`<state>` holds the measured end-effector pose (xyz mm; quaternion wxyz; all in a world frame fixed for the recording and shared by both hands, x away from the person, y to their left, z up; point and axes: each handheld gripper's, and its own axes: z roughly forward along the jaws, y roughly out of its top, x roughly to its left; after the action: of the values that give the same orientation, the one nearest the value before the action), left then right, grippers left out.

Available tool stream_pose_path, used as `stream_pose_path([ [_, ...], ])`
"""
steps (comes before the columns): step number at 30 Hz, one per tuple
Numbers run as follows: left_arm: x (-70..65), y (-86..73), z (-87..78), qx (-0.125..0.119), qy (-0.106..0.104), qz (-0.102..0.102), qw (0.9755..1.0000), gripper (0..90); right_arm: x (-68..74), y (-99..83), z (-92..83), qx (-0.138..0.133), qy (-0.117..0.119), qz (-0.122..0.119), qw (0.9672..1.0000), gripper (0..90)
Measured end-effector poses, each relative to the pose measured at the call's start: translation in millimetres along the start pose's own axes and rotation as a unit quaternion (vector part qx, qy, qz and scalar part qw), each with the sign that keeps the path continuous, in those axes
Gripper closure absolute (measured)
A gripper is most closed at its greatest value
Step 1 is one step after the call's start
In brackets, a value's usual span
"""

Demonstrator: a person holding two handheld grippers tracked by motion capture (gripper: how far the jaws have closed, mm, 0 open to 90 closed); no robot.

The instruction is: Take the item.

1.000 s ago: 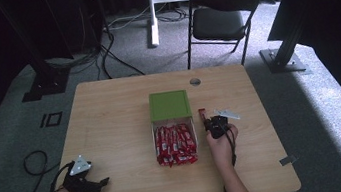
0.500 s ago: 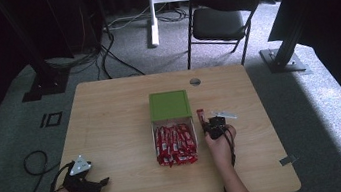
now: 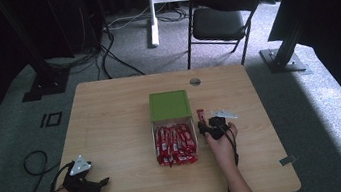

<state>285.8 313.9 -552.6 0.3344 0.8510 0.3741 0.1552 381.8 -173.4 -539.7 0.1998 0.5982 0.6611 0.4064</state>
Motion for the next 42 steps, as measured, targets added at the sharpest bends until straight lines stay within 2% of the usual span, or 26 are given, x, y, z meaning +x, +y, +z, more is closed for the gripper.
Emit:
stream_pose_path([
  [3,0.0,0.0,0.0,0.0,0.0,0.0,1.0,1.6,-1.5,2.2,-3.9,-0.016,0.005,-0.009,0.9998,36.7],
  [7,0.0,0.0,0.0,0.0,0.0,0.0,1.0,1.6,-4.8,3.0,-11.0,-0.025,0.012,-0.024,0.9993,33.3],
  [8,0.0,0.0,0.0,0.0,0.0,0.0,1.0,1.6,-5.7,2.9,-12.4,-0.022,0.012,-0.025,0.9994,30.9],
  [10,0.0,0.0,0.0,0.0,0.0,0.0,1.0,1.6,-8.2,2.6,-16.0,-0.014,0.009,-0.032,0.9994,31.8],
  [12,0.0,0.0,0.0,0.0,0.0,0.0,1.0,1.6,-11.5,2.6,-19.4,-0.01,0.001,-0.053,0.9986,29.6],
  [14,0.0,0.0,0.0,0.0,0.0,0.0,1.0,1.6,-14.4,2.0,-22.4,-0.001,-0.007,-0.047,0.9988,25.5],
  [16,0.0,0.0,0.0,0.0,0.0,0.0,1.0,1.6,-17.9,1.1,-25.3,0.009,-0.003,-0.032,0.9994,21.6],
  [19,0.0,0.0,0.0,0.0,0.0,0.0,1.0,1.6,-21.8,-0.4,-30.1,0.01,0.007,-0.055,0.9984,18.3],
  [31,0.0,0.0,0.0,0.0,0.0,0.0,1.0,1.6,-44.0,-13.0,-50.9,0.009,-0.003,-0.079,0.9968,18.3],
  [33,0.0,0.0,0.0,0.0,0.0,0.0,1.0,1.6,-48.7,-16.2,-54.3,0.002,0.002,-0.082,0.9967,18.3],
  [36,0.0,0.0,0.0,0.0,0.0,0.0,1.0,1.6,-54.3,-20.6,-59.3,-0.004,0.01,-0.099,0.9951,18.3],
  [42,0.0,0.0,0.0,0.0,0.0,0.0,1.0,1.6,-62.9,-30.3,-67.3,0.006,0.041,-0.13,0.9907,18.3],
])
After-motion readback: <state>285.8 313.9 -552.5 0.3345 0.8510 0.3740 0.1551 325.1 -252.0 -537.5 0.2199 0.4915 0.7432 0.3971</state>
